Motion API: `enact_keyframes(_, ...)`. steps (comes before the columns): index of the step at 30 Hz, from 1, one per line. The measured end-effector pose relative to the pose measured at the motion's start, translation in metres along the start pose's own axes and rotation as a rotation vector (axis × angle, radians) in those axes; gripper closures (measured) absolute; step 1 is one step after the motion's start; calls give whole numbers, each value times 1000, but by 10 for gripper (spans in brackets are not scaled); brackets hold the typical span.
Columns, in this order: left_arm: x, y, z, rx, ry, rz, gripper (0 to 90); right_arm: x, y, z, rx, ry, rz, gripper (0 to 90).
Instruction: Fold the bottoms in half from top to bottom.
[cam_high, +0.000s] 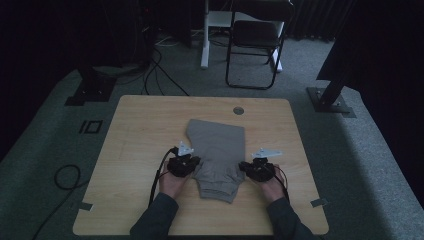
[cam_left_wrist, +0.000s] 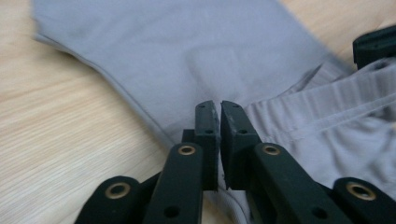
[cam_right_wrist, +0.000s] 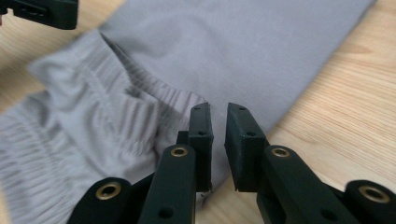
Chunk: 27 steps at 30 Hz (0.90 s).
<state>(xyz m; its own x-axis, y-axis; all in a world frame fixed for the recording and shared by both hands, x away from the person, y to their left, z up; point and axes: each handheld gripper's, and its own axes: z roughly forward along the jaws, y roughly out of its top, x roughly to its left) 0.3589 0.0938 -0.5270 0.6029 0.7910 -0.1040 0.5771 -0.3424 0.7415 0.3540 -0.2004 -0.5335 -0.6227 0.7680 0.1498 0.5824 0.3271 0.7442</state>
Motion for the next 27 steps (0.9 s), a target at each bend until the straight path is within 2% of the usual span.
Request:
enact_keyframes(2,-1,-1,10,30,5,12,869,1,2,9,29,-32,-28,833)
enact_keyframes(3,-1,-1,10,30,5,12,869,1,2,9,29,-32,-28,833)
enact_keyframes(5,-2,-5,18,62,11,19,868,2,4,18,54,-36,-32,840)
enact_keyframes(9,-4,-7,18,54,8,23,833,5,4,25,64,-19,-39,839)
enact_keyframes(13,-8,-12,9,29,-17,24,786,3,0,20,33,57,-1,824)
enact_keyframes(16,-12,-19,1,3,-34,29,766,3,-2,16,25,76,2,813)
enact_keyframes(18,-15,-23,-5,-16,-37,31,719,5,-6,9,9,106,-8,797)
enact_keyframes(24,-27,-29,-19,-67,-75,56,683,11,-9,-4,-25,176,-31,761)
enact_keyframes(27,-30,-32,-24,-76,-98,62,674,17,-11,-9,-27,211,-55,745)
